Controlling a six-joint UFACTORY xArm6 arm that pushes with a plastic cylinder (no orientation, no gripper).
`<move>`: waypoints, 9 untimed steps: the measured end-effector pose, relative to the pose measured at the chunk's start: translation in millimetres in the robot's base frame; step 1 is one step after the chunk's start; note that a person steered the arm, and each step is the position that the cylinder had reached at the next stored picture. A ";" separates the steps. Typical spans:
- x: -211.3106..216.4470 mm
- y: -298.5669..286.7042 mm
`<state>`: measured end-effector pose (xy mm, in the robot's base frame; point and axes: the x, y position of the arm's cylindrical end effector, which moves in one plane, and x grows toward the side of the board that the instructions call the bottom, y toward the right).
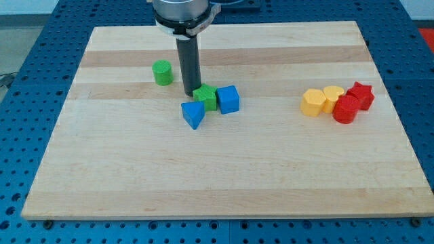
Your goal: Move the green circle slightly to the top side
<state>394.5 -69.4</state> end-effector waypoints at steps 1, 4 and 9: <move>26.8 -65.5; -52.8 -76.7; -141.0 -88.3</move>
